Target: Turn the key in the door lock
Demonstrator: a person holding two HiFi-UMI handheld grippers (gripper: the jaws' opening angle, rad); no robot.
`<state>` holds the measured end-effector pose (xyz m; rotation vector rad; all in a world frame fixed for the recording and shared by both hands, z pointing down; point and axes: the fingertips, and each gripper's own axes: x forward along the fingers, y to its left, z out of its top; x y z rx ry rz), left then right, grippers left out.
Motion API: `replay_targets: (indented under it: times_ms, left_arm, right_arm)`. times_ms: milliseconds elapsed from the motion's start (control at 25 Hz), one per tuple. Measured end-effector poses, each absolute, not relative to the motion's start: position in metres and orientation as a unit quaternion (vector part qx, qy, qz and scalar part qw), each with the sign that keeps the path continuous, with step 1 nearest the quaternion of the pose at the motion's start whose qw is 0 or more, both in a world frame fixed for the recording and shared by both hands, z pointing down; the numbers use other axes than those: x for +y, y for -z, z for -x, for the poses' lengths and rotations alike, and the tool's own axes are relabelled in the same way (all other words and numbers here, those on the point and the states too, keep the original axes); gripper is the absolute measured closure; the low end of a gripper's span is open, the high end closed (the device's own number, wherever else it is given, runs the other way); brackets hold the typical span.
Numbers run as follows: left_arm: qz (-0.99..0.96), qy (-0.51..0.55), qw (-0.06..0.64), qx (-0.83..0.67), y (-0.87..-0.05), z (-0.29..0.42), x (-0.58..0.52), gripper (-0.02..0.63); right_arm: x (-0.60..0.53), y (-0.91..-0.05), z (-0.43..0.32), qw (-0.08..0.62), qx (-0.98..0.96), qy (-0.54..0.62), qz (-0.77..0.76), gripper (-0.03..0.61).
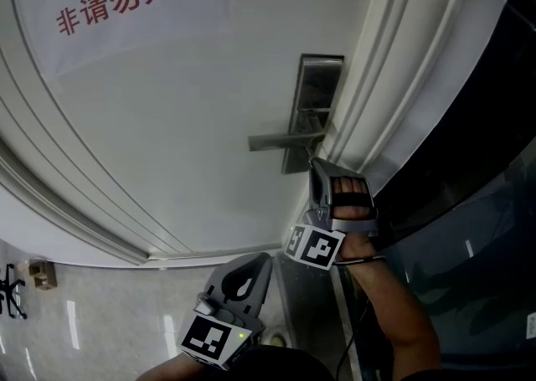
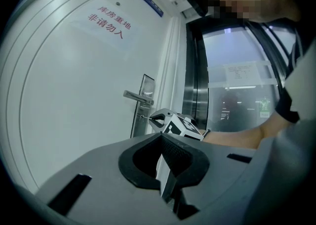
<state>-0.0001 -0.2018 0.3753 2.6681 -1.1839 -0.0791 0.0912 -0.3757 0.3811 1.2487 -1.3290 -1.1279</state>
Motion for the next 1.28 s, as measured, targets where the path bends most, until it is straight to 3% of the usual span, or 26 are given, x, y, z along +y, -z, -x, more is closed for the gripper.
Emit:
replay_targets:
  times_ms: [1280]
  left_arm:
    - [-0.901, 0.032, 0.116, -0.417, -0.380, 0.022, -0.199, 0.609]
  right_arm:
    - [-0.405, -0.385, -0.077, 0.471, -0.534, 0.548, -0.440, 0.557]
